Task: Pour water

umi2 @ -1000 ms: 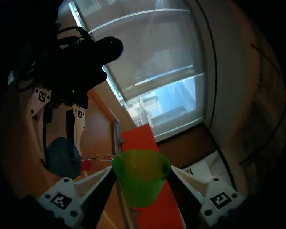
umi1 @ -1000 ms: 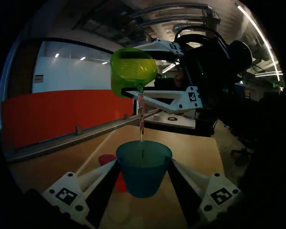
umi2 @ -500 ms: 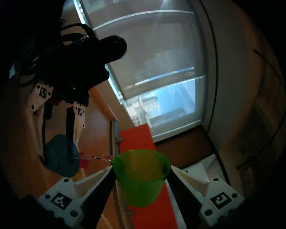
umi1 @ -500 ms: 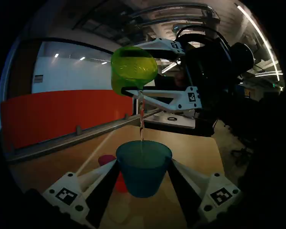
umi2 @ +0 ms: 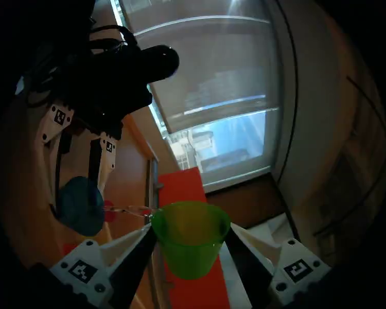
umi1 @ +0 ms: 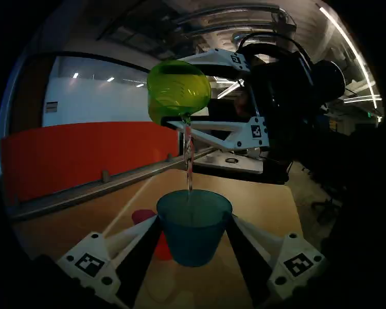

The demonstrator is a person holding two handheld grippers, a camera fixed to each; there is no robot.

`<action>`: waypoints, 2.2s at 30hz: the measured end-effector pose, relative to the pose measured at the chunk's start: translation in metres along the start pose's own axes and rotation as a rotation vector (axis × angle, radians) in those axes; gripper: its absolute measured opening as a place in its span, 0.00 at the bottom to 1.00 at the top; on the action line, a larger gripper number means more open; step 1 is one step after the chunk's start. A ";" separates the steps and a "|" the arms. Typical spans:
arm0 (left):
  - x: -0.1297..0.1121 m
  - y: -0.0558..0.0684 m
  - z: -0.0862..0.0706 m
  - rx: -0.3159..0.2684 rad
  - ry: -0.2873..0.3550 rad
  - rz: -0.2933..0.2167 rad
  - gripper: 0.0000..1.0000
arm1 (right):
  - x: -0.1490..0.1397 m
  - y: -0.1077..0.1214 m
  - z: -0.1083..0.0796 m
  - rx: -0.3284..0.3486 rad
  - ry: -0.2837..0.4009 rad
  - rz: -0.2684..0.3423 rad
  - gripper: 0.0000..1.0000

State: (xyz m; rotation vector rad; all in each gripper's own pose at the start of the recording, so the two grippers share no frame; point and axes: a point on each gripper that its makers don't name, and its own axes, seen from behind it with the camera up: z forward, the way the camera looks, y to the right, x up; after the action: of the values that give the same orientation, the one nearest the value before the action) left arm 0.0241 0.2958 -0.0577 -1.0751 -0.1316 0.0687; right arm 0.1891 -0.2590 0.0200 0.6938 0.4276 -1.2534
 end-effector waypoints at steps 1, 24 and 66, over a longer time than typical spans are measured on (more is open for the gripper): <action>0.000 0.000 0.000 0.000 0.000 0.000 0.84 | 0.000 0.000 0.000 0.000 0.000 -0.004 0.90; -0.001 0.001 0.002 -0.004 -0.001 0.003 0.84 | 0.000 0.008 0.001 -0.025 0.004 -0.075 0.90; 0.001 -0.001 0.000 -0.002 0.013 -0.002 0.84 | 0.006 0.016 0.004 -0.029 0.013 -0.197 0.90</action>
State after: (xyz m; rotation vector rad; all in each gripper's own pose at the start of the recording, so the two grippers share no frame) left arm 0.0246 0.2954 -0.0566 -1.0771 -0.1213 0.0602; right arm 0.2057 -0.2641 0.0228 0.6469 0.5342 -1.4255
